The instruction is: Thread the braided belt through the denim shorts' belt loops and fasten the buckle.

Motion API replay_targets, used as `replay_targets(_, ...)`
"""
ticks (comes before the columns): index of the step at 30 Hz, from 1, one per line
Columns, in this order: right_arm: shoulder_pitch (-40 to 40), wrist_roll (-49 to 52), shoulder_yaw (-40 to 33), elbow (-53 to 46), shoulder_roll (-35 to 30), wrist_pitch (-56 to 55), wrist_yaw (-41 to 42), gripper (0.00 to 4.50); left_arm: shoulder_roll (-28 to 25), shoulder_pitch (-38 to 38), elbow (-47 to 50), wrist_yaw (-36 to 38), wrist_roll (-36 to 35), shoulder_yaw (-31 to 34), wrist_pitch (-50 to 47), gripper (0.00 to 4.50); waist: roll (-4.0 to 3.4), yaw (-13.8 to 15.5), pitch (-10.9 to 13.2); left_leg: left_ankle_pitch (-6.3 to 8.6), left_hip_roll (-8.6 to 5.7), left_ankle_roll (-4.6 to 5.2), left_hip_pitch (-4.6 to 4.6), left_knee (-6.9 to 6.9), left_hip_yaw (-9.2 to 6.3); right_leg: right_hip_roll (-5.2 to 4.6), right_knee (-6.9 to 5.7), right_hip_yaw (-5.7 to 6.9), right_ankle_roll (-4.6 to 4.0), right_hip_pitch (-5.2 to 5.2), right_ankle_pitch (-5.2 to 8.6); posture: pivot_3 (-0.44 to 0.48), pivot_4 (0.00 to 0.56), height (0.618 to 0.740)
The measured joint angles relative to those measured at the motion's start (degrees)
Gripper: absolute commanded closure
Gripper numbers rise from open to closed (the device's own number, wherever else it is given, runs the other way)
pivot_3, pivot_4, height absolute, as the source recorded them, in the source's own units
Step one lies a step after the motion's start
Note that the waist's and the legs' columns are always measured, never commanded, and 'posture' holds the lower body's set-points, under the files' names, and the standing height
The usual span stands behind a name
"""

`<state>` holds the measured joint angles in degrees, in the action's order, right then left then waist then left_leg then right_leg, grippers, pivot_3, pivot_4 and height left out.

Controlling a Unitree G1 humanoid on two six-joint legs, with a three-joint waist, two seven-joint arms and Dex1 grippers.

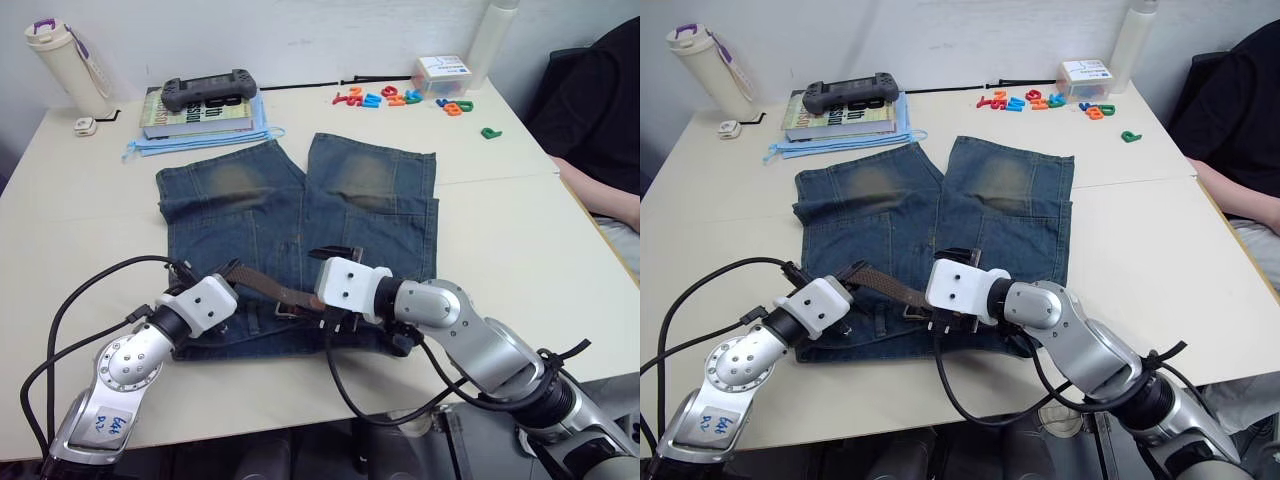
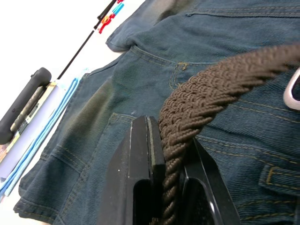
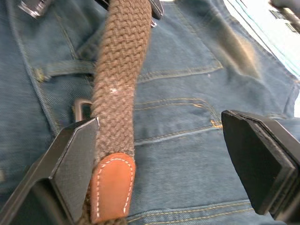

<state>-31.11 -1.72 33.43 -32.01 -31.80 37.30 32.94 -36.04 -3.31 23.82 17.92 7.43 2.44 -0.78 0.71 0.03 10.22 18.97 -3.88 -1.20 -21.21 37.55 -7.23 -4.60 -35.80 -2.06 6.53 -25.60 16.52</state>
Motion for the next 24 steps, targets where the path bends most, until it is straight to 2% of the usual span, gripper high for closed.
replay_targets(15, 2.2, -5.3, 0.3, 0.4, 1.4, 0.4, 2.0, 0.0, 1.9, 1.9, 0.0, 1.3, -0.3, 2.2, -2.2, 4.44, 0.0, -0.1, 0.0, 0.0, -0.02, 0.0, 0.01, 0.23, 0.01, 0.01, -0.18, -0.02, -0.01, 0.03, -0.02, 0.0, 0.15, 0.714)
replay_targets(18, 2.3, -6.7, 0.3, 1.0, 2.5, 1.0, 1.7, 0.84, 2.4, 1.7, 0.1, 1.7, -0.5, 2.2, -2.0, 4.5, 0.0, -0.1, 0.0, 0.0, -0.03, 0.0, 0.01, 0.26, 0.01, 0.02, -0.19, -0.02, -0.02, 0.03, -0.02, 0.0, 0.15, 0.714)
replay_targets(24, 2.6, -8.9, 0.3, 2.1, 4.2, 1.5, 1.7, 3.7, 2.7, 1.7, 0.2, 2.5, -0.9, 2.4, -1.6, 4.5, 0.0, -0.1, 0.0, 0.0, -0.03, 0.0, 0.01, 0.31, 0.01, 0.02, -0.21, -0.02, -0.01, 0.03, -0.04, 0.0, 0.15, 0.714)
